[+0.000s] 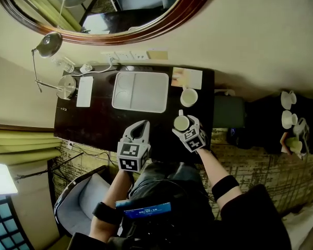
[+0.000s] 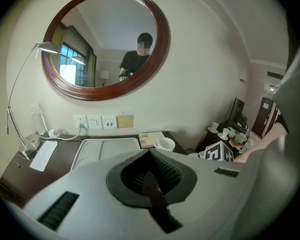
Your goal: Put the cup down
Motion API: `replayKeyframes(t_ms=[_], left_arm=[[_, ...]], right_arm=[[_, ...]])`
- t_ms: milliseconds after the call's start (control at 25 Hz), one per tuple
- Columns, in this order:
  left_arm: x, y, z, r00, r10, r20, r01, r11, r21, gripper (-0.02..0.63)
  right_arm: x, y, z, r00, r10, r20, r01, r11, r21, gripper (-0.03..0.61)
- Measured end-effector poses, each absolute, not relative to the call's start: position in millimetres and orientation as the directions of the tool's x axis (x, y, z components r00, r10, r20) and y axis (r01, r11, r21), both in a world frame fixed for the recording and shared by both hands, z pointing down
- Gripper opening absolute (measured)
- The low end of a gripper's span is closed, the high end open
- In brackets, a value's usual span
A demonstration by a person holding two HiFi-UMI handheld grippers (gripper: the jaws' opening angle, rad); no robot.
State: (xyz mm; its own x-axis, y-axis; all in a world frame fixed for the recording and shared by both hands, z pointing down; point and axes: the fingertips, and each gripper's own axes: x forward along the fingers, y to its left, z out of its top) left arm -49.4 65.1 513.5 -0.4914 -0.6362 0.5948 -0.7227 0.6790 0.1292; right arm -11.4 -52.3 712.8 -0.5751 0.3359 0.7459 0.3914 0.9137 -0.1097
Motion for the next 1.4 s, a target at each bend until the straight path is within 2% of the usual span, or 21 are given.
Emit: replayKeyframes(t_ms=[200, 320, 520, 600, 720, 1080, 1240, 1400], left_arm=[[-48, 63, 507, -0.493, -0.652, 0.576, -0.732, 0.669, 0.13, 0.0], [-51, 65, 500, -0.501, -0.662, 0.557, -0.734, 0.666, 0.131, 0.0], [-53, 68, 488, -0.5, -0.69, 0.523, -0.742, 0.653, 0.153, 0.0], [-54, 70, 484, -0.498, -0.699, 0.514, -0.748, 0.645, 0.153, 0.0], [-55, 72, 482, -0.487, -0.71, 0.508, -0.759, 0.632, 0.155, 0.0], [-64, 78, 477, -0.498, -0.715, 0.491, -0.752, 0.638, 0.166, 0.0], [-68, 76, 472, -0.513, -0.716, 0.474, -0.746, 0.645, 0.168, 0.0], [-68, 74, 469, -0.53, -0.706, 0.469, -0.742, 0.654, 0.147, 0.0]], right_arm=[[3, -55, 717, -0.541, 0.324, 0.776, 0.399, 0.911, -0.102, 0.456], [3, -62, 692, -0.578, 0.293, 0.761, 0.379, 0.923, -0.068, 0.456], [-1, -74, 636, -0.683, 0.286, 0.672, 0.279, 0.952, -0.122, 0.451], [-5, -82, 609, -0.729, 0.269, 0.629, 0.243, 0.961, -0.13, 0.4], [-4, -98, 586, -0.777, 0.223, 0.589, 0.173, 0.975, -0.141, 0.385], [0, -138, 519, -0.862, 0.07, 0.503, -0.02, 0.985, -0.171, 0.166], [1, -154, 499, -0.882, 0.024, 0.471, -0.068, 0.982, -0.177, 0.002], [1, -156, 490, -0.894, 0.042, 0.446, -0.057, 0.977, -0.206, 0.002]])
